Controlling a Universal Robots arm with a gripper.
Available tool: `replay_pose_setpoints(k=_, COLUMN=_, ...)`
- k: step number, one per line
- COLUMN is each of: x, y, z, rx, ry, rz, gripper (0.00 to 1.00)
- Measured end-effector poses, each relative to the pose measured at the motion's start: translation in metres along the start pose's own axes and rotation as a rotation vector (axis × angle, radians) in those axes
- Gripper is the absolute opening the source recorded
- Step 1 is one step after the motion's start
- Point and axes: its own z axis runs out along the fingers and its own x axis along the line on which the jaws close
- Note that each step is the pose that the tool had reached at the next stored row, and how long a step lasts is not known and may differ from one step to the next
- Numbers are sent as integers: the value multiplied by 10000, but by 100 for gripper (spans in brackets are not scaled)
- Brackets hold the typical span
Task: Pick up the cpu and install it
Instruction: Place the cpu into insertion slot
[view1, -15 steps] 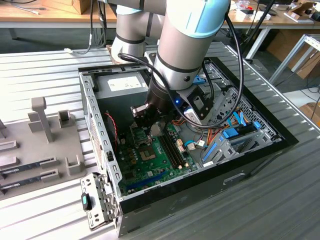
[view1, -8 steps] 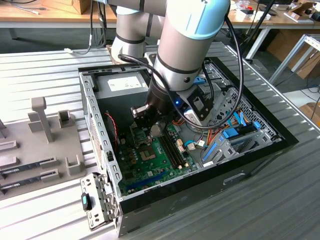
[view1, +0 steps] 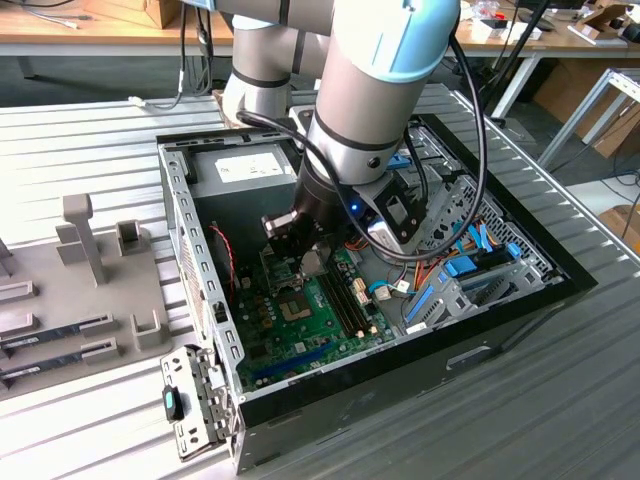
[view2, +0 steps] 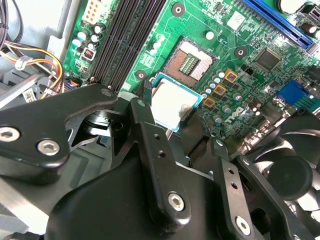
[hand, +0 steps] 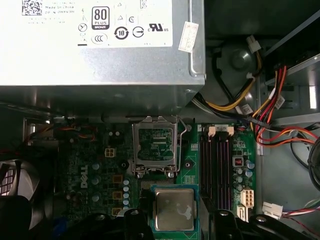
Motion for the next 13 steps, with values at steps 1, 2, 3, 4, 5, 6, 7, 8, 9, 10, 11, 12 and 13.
replay_pose_setpoints(k=1, x=0, y=-1, z=1, rx=0, ry=0, rz=0, gripper=47)
replay_pose_setpoints(k=2, x=0, y=-3, z=4, rx=0, ry=0, rz=0, gripper=47)
replay_pose_setpoints(k=3, x=0, y=-4, z=5, rx=0, ry=0, rz=0, gripper=47)
replay_pose_setpoints(k=4, x=0, y=-6, z=8, rx=0, ry=0, rz=0, gripper=47)
replay_pose_setpoints(k=5, x=0, y=-7, z=10, rx=0, ry=0, rz=0, gripper=47)
replay_pose_setpoints(k=6, x=0, y=-9, z=13, rx=1, ry=0, rz=0, gripper=47)
replay_pose_setpoints(k=7, x=0, y=-10, z=15, rx=1, ry=0, rz=0, gripper=47)
replay_pose_setpoints(k=8, x=1, y=-11, z=17, rx=2, ry=1, rz=0, gripper=47)
replay_pose_setpoints(k=9, x=0, y=-12, z=18, rx=1, ry=1, rz=0, gripper=47)
replay_pose_setpoints(k=10, x=0, y=-13, z=20, rx=1, ry=0, rz=0, gripper=47)
replay_pose_setpoints(k=11, x=0, y=-15, z=24, rx=0, ry=0, rz=0, gripper=47)
replay_pose_setpoints(k=12, x=0, y=-18, z=28, rx=0, ry=0, rz=0, gripper=47)
replay_pose_setpoints(k=13, x=0, y=-19, z=30, rx=-1, ry=0, rz=0, gripper=47)
